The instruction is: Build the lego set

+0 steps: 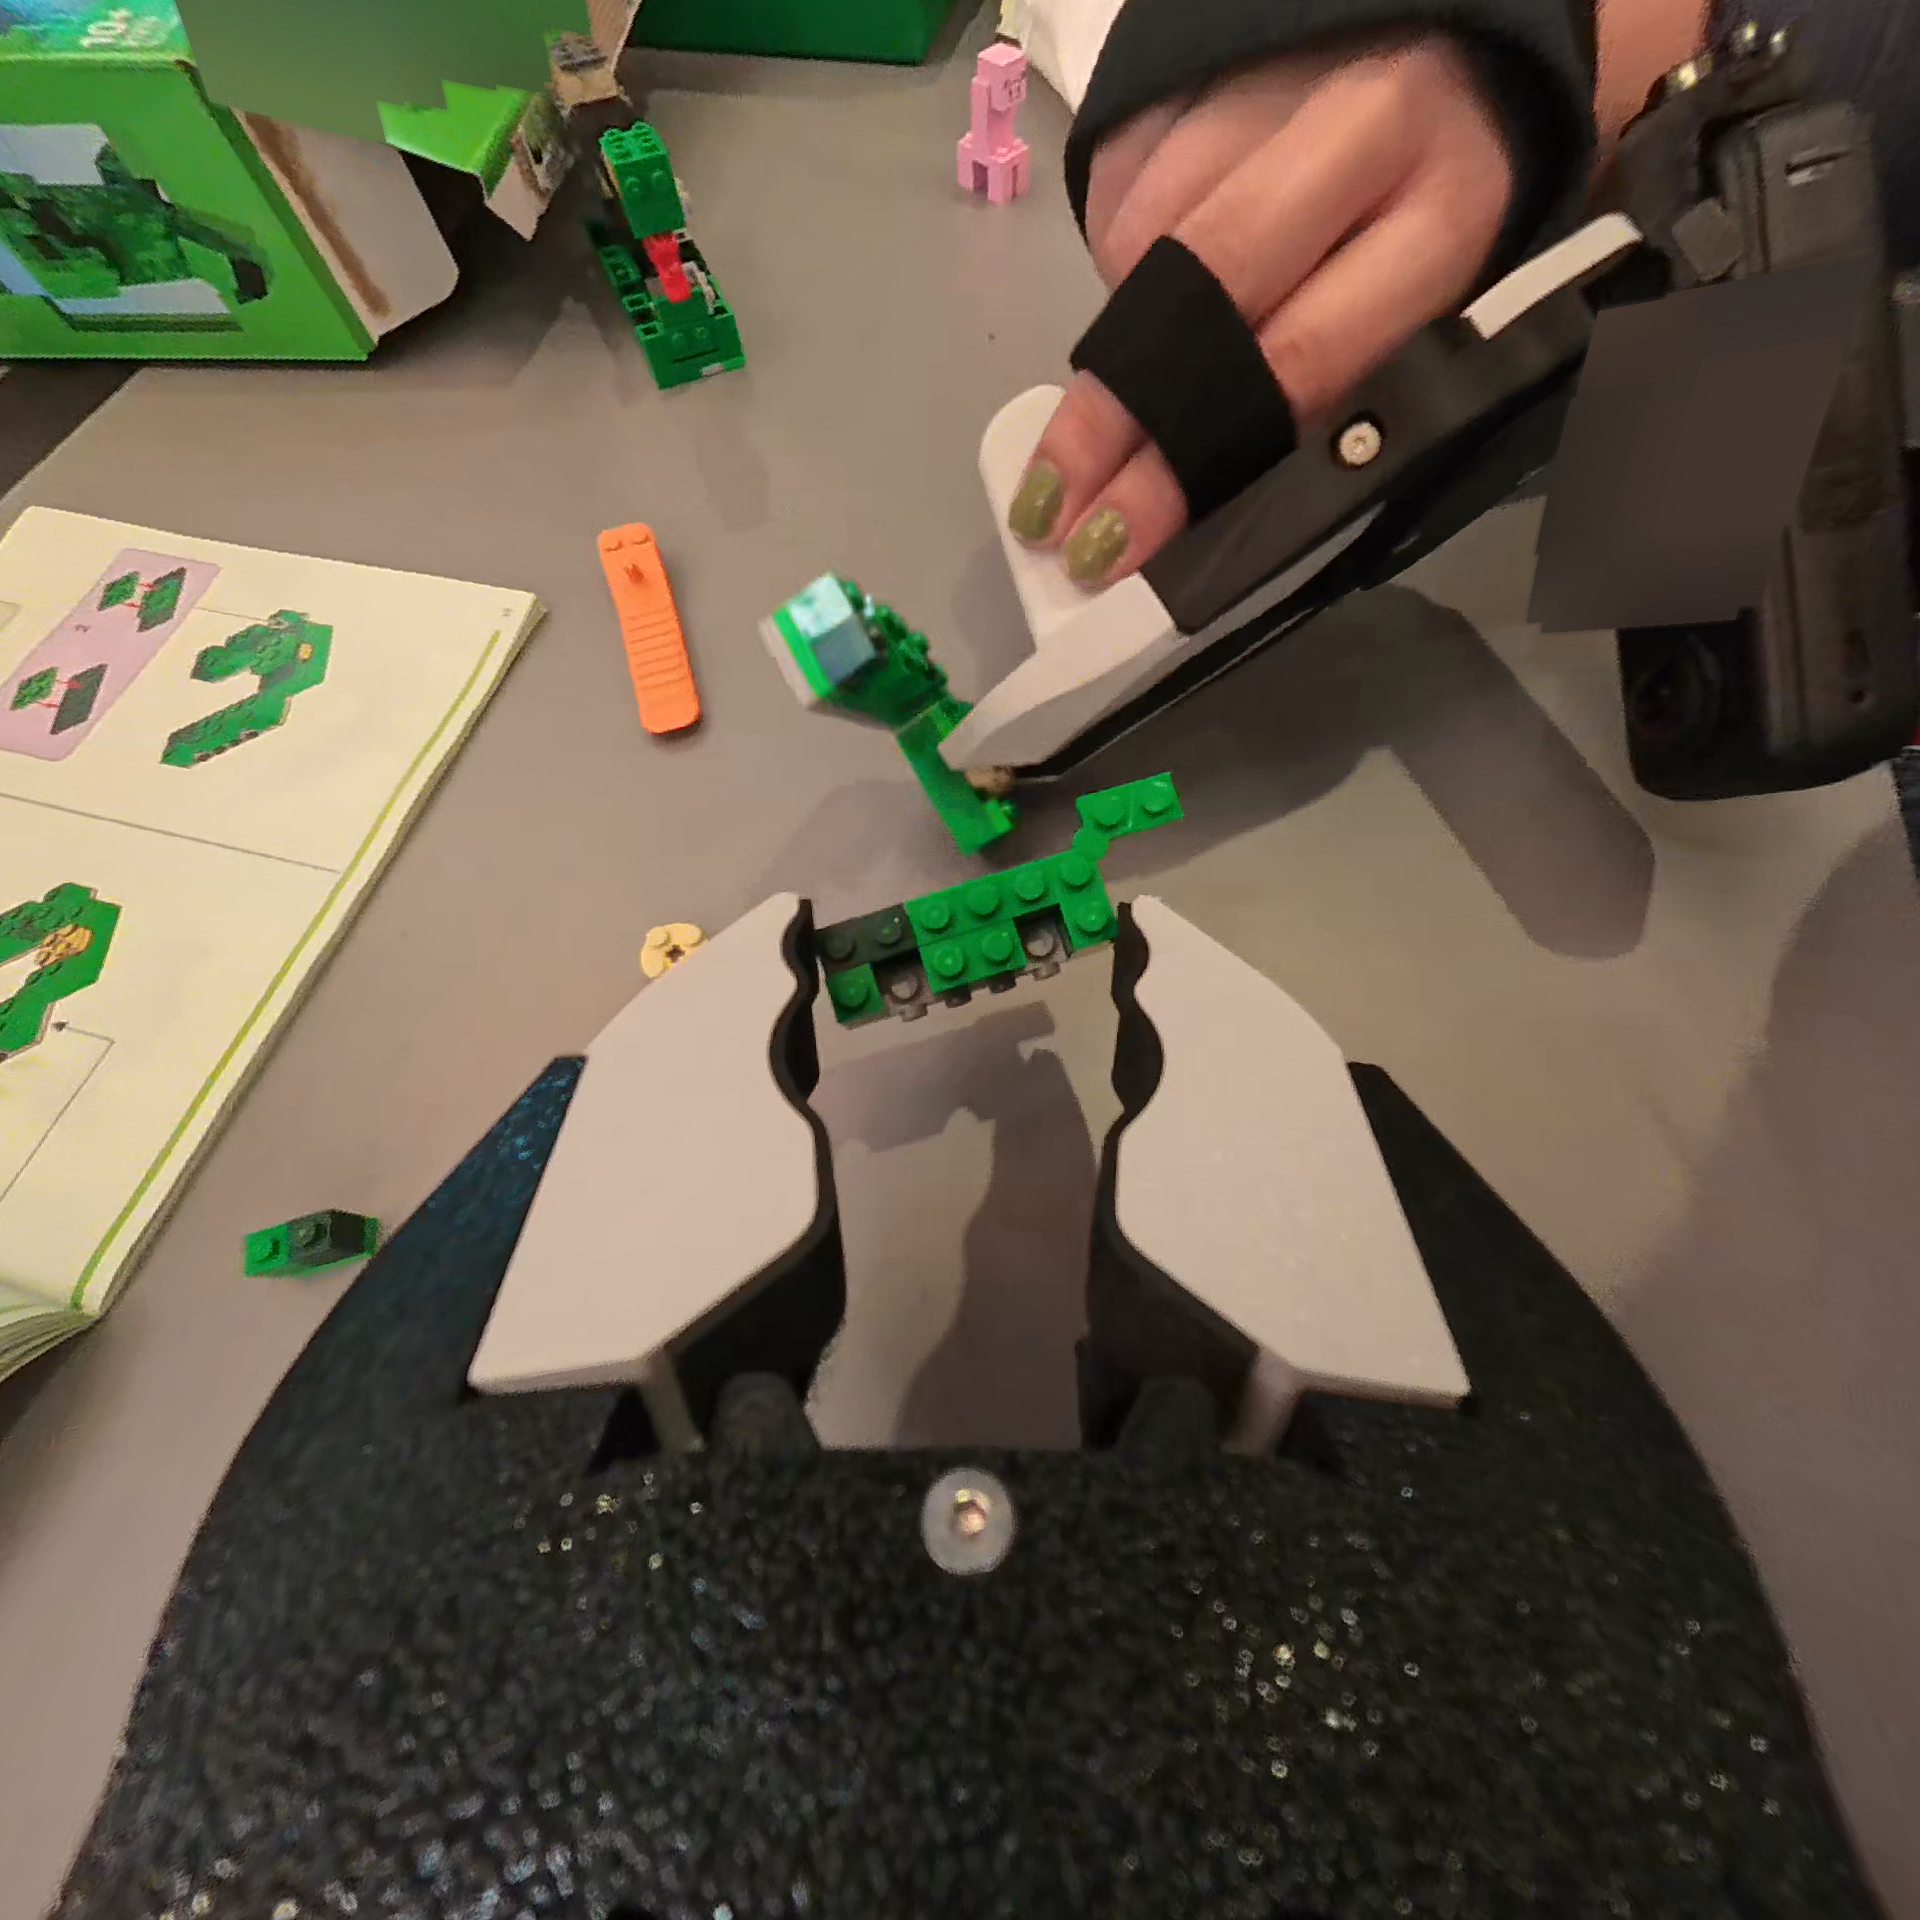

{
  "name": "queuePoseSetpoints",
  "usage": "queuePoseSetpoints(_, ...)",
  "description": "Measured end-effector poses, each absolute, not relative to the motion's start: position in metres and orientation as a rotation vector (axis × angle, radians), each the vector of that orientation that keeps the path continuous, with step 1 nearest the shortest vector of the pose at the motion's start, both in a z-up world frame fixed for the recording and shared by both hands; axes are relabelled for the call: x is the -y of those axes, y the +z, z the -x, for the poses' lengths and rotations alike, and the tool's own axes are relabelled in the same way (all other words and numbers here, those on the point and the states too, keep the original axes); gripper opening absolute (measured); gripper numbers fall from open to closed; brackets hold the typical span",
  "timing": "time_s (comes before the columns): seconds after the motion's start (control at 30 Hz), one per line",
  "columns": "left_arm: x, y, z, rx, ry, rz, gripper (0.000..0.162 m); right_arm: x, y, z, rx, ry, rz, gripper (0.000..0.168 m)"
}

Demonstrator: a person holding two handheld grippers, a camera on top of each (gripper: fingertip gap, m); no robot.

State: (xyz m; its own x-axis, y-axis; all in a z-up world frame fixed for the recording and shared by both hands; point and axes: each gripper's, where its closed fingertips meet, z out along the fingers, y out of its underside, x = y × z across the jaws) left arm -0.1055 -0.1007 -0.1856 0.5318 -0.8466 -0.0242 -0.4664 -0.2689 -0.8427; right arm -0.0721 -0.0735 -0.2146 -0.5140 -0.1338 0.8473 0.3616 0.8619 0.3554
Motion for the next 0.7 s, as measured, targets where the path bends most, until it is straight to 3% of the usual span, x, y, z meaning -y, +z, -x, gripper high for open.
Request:
queuePoseSetpoints(0.43, 0.101, -0.189, 0.124, -1.038, -0.51, 1.961, 0.054, 0.08, -0.206, 0.059, 2.071, -0.368, 0.345, 0.024)
queuePoseSetpoints(0.7, 0.109, -0.188, 0.152, -0.98, -0.389, 1.987, 0.054, 0.062, -0.181, 0.09, 2.044, 0.363, 1.436, 0.028)
